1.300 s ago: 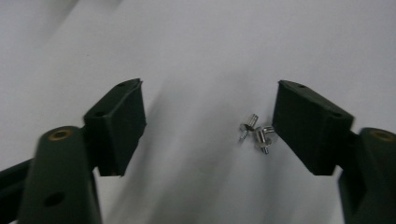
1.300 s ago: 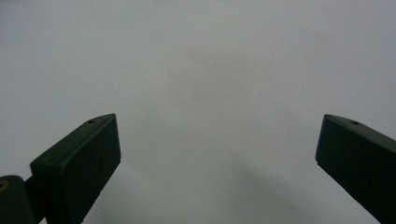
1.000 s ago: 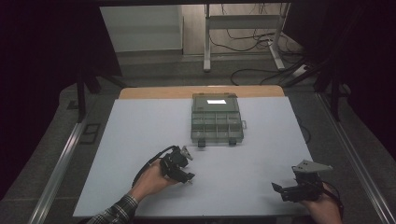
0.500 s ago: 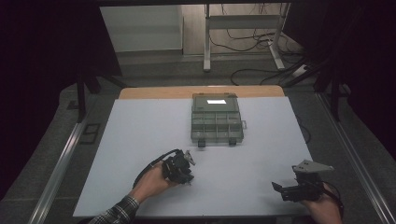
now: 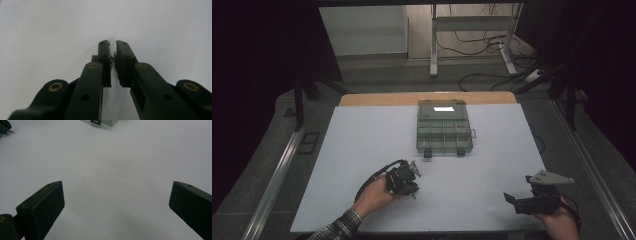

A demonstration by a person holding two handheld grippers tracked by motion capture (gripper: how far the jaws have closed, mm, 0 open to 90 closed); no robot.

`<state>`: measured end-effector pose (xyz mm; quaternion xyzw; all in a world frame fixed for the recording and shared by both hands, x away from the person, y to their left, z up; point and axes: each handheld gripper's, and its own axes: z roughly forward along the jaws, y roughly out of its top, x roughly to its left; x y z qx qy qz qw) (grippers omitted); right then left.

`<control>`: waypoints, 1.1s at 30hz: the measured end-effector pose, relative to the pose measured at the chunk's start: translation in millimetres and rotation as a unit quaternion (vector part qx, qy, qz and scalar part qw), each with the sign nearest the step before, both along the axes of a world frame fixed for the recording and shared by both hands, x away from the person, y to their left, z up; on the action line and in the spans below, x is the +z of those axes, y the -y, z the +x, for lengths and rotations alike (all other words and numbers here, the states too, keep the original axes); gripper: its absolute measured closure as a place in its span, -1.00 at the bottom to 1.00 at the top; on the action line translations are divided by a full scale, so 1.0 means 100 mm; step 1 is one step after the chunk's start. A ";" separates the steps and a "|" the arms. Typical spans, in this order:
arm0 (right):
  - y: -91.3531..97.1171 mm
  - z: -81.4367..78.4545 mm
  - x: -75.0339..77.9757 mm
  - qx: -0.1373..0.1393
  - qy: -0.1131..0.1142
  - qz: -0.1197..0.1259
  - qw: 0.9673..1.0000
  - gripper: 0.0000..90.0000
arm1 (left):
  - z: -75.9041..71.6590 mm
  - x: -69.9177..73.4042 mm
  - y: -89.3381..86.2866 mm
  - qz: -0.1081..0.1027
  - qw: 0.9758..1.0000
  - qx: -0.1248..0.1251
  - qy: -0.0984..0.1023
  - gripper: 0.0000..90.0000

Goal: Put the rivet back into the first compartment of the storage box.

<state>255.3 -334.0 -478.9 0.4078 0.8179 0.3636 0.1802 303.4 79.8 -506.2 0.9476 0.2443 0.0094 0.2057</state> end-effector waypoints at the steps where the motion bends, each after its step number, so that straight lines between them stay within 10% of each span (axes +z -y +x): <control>1: 0.00 0.00 0.00 0.001 0.001 0.001 1.000 -0.99 | 0.00 0.01 0.00 -0.003 1.000 0.002 -0.001 0.85; 33: -0.04 -0.04 0.09 0.013 0.042 0.056 0.997 -1.00 | 0.36 0.43 -0.33 -0.085 0.995 0.054 0.025 0.86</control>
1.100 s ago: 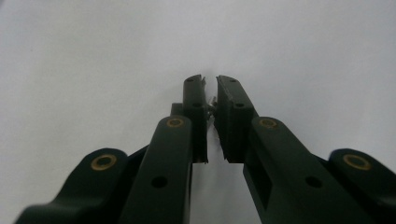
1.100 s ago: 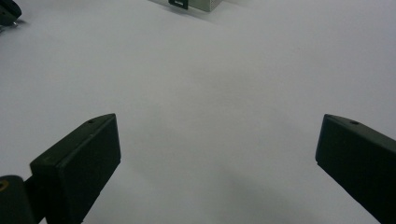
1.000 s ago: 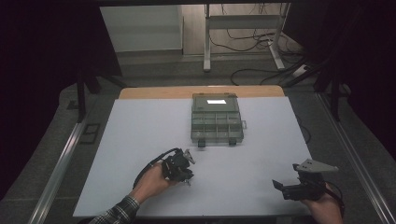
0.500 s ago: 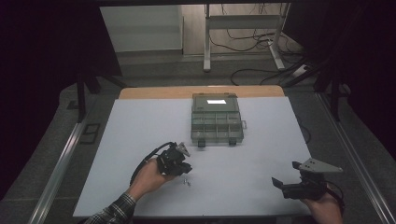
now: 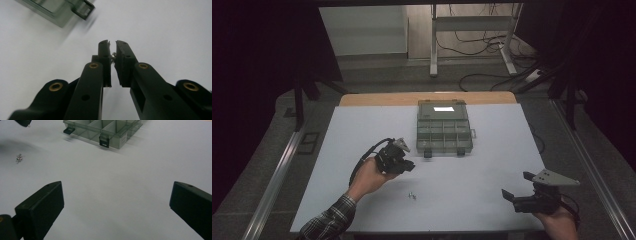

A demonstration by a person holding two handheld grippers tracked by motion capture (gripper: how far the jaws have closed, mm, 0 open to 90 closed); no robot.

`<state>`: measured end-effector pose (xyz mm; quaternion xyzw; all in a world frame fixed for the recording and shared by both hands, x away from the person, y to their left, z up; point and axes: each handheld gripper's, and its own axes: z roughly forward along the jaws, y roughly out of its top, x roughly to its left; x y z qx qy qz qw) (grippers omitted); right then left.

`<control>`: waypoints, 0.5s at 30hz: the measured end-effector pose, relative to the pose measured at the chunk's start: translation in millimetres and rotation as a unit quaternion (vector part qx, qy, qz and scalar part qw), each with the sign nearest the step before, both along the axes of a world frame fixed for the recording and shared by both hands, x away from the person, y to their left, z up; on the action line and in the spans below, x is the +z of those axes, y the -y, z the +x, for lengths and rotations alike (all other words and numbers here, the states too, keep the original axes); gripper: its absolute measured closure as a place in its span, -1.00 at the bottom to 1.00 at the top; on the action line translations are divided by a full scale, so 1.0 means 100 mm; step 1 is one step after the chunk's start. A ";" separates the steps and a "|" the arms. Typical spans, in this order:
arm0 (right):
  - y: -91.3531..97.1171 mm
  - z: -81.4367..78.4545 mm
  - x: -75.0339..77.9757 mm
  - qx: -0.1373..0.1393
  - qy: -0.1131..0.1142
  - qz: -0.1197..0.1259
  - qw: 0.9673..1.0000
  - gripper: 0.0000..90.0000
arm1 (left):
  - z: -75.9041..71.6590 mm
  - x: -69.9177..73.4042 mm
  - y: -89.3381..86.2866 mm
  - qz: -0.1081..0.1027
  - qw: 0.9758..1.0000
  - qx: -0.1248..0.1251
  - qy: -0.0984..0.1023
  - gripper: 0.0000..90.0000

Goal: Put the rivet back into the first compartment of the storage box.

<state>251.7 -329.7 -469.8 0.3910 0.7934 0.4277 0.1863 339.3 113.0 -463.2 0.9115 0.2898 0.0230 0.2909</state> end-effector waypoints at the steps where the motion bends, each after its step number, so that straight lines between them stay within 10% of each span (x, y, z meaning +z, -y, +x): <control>1: 0.00 0.00 0.00 0.001 0.000 0.000 1.000 -1.00 | 0.02 0.01 -0.01 -0.004 1.000 0.004 0.002 0.86; 15: -0.01 0.00 -0.01 0.008 -0.003 -0.005 1.000 -1.00 | 0.45 0.23 -0.05 -0.012 1.000 0.026 0.006 0.85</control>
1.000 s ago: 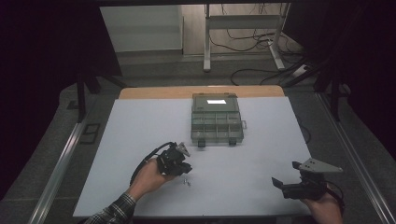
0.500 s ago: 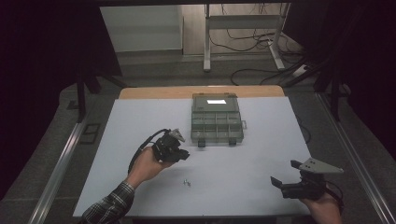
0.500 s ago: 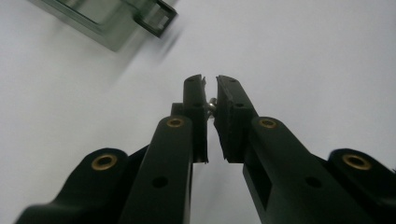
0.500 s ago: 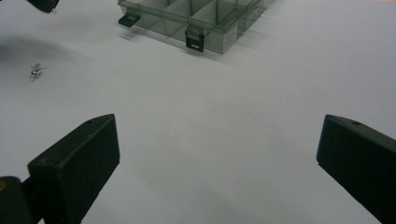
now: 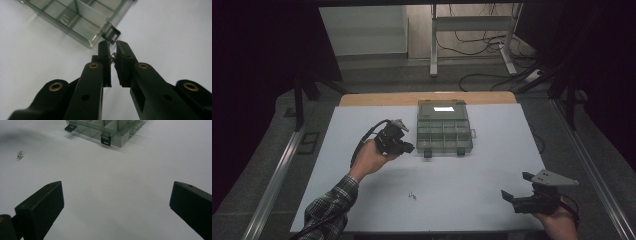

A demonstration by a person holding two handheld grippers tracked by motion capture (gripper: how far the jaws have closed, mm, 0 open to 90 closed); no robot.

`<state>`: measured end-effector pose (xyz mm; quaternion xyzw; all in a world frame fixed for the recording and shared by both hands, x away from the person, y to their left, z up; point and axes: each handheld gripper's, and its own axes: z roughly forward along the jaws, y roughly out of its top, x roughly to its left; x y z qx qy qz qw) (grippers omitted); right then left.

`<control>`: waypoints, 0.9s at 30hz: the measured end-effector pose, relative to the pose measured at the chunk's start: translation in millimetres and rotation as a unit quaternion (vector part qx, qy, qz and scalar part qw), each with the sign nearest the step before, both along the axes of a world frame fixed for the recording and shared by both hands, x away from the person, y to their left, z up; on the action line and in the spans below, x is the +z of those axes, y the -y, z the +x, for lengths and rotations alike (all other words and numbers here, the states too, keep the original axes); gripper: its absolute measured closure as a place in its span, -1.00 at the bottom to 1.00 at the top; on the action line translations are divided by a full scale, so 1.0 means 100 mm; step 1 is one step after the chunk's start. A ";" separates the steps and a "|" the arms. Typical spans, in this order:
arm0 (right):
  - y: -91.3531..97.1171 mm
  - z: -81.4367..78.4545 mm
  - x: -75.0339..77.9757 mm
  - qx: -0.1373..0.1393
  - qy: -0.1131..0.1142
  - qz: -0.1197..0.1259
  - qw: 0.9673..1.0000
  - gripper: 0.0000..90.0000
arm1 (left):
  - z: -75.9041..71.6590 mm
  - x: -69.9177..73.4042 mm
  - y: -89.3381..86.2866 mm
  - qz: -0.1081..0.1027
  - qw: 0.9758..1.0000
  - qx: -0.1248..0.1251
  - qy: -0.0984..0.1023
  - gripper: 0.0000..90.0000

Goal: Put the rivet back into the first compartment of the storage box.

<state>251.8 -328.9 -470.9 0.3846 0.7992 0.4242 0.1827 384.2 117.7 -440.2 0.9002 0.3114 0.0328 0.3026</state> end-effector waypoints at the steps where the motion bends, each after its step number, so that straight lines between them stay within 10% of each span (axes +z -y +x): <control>1: 0.00 0.00 0.00 0.001 0.000 0.000 1.000 -1.00 | 0.03 0.01 0.01 0.002 1.000 0.001 0.001 0.85; 27: -0.01 0.00 0.00 0.010 0.003 0.000 1.000 -1.00 | 0.64 0.14 0.11 -0.018 0.999 0.029 0.012 0.86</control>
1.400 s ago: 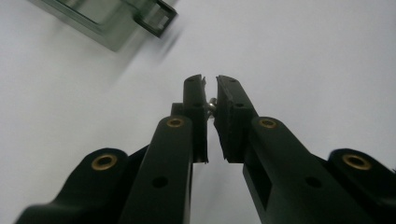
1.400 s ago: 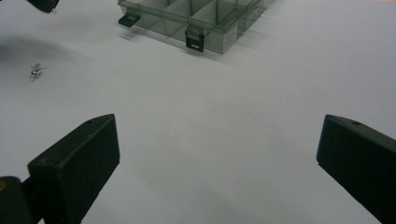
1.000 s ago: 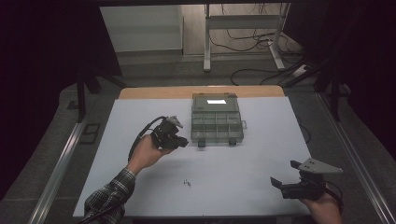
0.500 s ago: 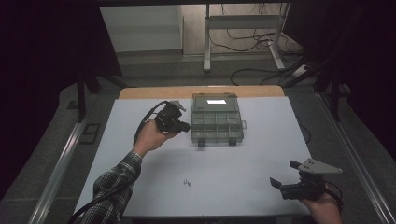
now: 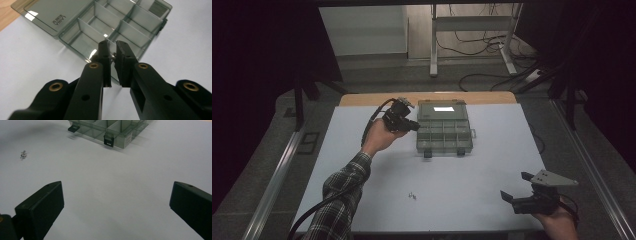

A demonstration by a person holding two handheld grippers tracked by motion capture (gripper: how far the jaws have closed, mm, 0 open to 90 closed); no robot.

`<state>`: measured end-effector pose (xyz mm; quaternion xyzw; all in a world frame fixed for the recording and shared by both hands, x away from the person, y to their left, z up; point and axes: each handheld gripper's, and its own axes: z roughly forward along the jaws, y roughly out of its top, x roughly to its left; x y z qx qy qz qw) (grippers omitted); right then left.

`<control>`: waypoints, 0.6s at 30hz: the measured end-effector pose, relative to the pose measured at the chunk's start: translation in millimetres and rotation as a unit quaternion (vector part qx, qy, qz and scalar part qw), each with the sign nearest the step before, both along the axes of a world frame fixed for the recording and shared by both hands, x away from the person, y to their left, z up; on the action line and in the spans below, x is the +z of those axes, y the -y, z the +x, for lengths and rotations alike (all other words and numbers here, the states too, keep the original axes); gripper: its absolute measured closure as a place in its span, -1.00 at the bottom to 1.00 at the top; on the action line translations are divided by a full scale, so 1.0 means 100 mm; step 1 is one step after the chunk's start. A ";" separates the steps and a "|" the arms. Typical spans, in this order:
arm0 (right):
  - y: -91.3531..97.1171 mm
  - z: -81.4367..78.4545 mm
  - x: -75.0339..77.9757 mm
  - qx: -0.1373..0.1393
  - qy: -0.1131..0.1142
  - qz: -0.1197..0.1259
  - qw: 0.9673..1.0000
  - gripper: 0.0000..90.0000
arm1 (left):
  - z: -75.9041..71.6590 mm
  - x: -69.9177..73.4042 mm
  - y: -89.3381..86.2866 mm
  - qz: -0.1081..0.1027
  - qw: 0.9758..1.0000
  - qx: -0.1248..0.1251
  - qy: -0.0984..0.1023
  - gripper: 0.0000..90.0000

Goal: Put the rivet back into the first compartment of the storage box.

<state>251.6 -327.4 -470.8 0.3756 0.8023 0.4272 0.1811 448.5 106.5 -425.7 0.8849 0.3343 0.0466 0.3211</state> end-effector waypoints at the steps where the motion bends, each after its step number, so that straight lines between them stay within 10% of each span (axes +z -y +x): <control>1: 0.00 0.00 0.00 0.000 -0.001 0.000 1.000 -1.00 | 0.00 0.00 0.00 0.000 1.000 0.000 0.000 0.86; 18: 0.00 0.00 0.00 0.004 -0.001 0.000 1.000 -1.00 | 0.35 -0.32 0.28 0.013 0.999 0.033 -0.004 0.86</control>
